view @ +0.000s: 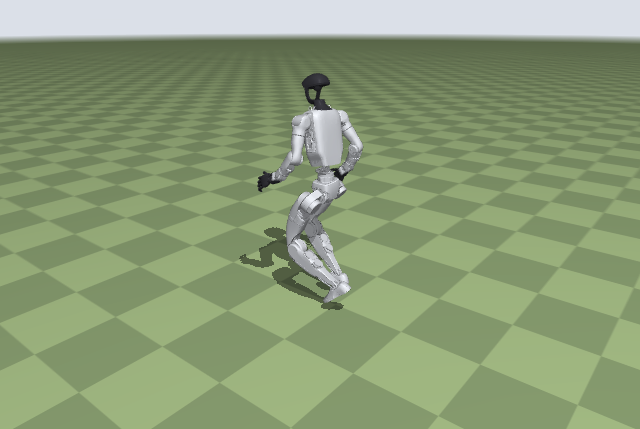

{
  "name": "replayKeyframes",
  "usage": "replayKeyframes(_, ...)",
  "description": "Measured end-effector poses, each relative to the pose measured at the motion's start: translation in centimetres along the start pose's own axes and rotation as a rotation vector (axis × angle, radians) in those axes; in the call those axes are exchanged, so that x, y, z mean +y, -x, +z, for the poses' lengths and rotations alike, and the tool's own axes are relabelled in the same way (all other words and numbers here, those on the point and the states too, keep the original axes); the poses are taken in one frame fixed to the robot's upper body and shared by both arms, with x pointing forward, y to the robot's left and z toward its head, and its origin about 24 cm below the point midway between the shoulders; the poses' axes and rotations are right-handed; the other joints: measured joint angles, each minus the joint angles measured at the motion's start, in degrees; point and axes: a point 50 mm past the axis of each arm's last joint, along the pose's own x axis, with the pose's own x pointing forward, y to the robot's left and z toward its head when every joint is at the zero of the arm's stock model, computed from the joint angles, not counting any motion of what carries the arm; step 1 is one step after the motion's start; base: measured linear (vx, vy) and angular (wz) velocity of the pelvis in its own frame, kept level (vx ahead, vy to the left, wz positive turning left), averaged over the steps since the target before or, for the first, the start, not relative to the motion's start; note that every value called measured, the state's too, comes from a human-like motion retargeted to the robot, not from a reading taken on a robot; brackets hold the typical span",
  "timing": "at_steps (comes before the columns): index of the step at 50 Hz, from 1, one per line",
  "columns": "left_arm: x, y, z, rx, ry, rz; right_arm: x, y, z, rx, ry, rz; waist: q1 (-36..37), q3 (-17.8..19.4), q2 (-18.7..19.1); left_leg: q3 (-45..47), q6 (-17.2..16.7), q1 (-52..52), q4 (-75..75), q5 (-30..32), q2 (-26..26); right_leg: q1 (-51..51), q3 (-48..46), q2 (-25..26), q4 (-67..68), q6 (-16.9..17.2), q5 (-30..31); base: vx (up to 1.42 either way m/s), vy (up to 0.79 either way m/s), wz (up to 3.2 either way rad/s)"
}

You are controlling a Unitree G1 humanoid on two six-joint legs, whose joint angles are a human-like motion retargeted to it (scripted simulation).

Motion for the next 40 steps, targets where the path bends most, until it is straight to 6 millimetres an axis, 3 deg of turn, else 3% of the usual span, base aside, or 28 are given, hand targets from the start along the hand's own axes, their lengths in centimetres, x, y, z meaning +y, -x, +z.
replayKeyframes(8, -1.6, -0.9, 3.6, -0.169, -0.029, -0.035, 1.9, 0.5, 0.3, -0.009, -0.071, 0.068, -1.76, -2.21, -2.98, 1.70, 0.92, -5.01, -11.28, -1.74, -5.65, -4.06, 2.32, -5.17, 0.39, 3.22, 1.57, -0.28, 0.10, 0.06)
replayKeyframes(15, -2.5, -1.0, 3.9, -0.176, -0.041, -0.082, 3.0, 0.1, 0.3, -0.004, -0.038, 0.147, -0.82, -4.31, -7.18, 5.42, 6.63, -8.81, -18.09, -9.67, -10.43, -4.41, 1.48, -14.23, 3.83, 4.55, -2.95, -0.29, 0.11, -0.03)
replayKeyframes(20, -1.8, -0.3, 0.6, -0.018, -0.045, -0.045, 2.8, -1.1, 0.7, -0.012, 0.027, 0.140, -0.04, -4.19, -11.42, 9.78, 11.17, -9.75, -21.72, -13.12, -14.12, -3.36, 0.65, -22.33, 10.89, 6.99, -3.27, -0.27, 0.08, -0.03)
replayKeyframes(26, 0.1, 3.6, -7.0, 0.350, -0.046, 0.041, 1.1, -2.5, 0.9, -0.001, 0.062, 0.054, 1.84, -3.81, -17.05, 13.49, 13.78, -10.59, -25.42, -10.78, -18.33, 4.41, 0.74, -26.52, 15.77, 10.36, 0.24, -0.26, 0.03, -0.10)
replayKeyframes(30, 1.2, 7.6, -11.6, 0.617, -0.022, 0.090, -0.1, -3.4, 1.4, 0.001, 0.073, -0.009, 4.18, -3.69, -18.83, 15.63, 14.23, -11.77, -25.00, -9.55, -17.65, 10.71, 0.06, -24.85, 11.65, 10.79, -0.58, -0.26, -0.02, -0.35)
replayKeyframes(33, 2.0, 10.3, -13.9, 0.778, 0.010, 0.123, -0.7, -4.1, 2.0, -0.010, 0.095, -0.035, 6.24, -3.29, -18.23, 16.58, 13.90, -13.46, -22.17, -9.88, -14.60, 14.42, -1.25, -22.04, 5.74, 8.87, -4.90, -0.27, -0.03, -0.49)
replayKeyframes(37, 2.6, 12.7, -15.5, 0.909, 0.046, 0.142, -1.1, -4.9, 3.2, -0.041, 0.146, -0.036, 8.90, -2.21, -15.06, 16.19, 12.52, -17.40, -15.36, -10.33, -7.77, 16.44, -3.35, -16.66, -1.00, 4.49, -11.71, -0.29, -0.04, -0.57)
replayKeyframes(40, 2.5, 13.6, -16.0, 0.946, 0.062, 0.130, -1.1, -5.2, 4.0, -0.066, 0.180, -0.015, 10.60, -1.20, -11.86, 14.57, 10.42, -21.30, -9.12, -7.92, -1.87, 15.96, -4.10, -11.91, -3.31, 2.12, -12.65, -0.28, -0.04, -0.50)
